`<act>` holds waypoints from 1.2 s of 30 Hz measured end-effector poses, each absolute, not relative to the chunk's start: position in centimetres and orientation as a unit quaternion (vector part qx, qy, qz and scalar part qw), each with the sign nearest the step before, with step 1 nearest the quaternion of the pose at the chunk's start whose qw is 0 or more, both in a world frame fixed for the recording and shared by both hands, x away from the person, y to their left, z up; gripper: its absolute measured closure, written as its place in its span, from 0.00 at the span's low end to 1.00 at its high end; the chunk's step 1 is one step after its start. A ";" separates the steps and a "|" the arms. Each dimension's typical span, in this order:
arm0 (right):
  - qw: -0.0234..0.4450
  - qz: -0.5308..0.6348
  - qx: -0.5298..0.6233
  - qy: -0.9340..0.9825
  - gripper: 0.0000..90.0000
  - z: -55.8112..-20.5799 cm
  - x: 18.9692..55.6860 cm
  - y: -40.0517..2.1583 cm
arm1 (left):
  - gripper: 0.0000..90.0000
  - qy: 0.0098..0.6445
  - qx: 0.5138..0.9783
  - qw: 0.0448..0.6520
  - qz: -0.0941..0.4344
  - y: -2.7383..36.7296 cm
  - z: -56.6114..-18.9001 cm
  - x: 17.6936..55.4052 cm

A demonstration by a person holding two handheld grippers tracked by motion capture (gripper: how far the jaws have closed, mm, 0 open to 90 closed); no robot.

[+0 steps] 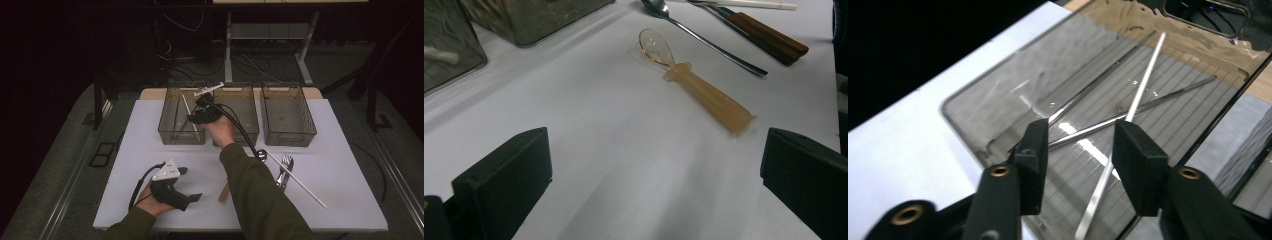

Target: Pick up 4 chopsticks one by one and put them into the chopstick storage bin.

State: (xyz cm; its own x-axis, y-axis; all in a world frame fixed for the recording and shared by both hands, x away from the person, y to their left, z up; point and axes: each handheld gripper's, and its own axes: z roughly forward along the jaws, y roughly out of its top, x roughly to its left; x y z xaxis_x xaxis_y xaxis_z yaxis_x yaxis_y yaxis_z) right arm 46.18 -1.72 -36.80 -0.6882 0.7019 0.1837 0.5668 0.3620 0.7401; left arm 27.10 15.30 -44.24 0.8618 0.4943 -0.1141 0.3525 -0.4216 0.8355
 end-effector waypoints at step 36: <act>0.076 0.435 0.324 0.837 0.42 -33.2 39.3 -15.4 | 0.00 0.254 0.842 0.470 0.076 15.1 -44.6 27.4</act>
